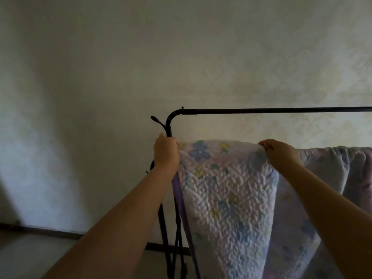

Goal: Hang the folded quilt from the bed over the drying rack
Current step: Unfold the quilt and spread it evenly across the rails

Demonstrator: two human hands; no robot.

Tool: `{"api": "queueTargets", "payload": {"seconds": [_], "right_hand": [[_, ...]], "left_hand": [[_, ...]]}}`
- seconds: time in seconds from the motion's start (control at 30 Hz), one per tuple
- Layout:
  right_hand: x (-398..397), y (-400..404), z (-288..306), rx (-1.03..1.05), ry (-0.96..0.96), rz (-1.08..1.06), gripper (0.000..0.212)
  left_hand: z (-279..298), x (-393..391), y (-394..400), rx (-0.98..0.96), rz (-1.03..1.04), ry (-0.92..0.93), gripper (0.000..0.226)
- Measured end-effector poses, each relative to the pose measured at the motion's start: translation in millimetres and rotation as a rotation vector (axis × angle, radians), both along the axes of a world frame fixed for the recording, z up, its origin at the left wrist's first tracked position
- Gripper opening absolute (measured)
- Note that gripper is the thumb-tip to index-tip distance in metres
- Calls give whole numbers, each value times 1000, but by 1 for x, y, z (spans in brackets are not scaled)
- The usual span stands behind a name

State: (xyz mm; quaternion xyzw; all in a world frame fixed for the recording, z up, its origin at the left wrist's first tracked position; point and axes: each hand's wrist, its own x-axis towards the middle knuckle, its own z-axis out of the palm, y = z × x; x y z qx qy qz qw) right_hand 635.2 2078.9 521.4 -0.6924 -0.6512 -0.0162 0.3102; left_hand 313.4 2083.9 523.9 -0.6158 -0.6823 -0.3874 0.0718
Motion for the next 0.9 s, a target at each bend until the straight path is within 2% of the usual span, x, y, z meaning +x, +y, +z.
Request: {"api": "queueTargets", "payload": {"seconds": [0.1,0.27,0.43,0.53,0.6,0.7,0.8,0.9], "right_hand": [[-4,2,1,-38,-78,-34,31],[-13,2,-1,-30,-116,-47,31],[-4,4,-1,-22,7,81,25],[1,-2,0,-32,94,125,19],[5,-5,0,-29,125,128,16],[8,-7,-2,7,136,88,16],[4,-6,-4,90,201,46,19],[5,-1,-3,138,87,71,14]], "left_hand": [[3,-39,-2,-38,96,65,24],[9,-65,-6,-154,37,138,27],[2,-27,-16,-73,198,280,23],[-7,18,-22,-26,39,318,23],[-15,52,-25,-88,-49,343,34],[-26,77,-26,-223,-10,403,53],[-30,76,-25,-213,0,433,58],[-29,79,-22,-201,17,447,58]]}}
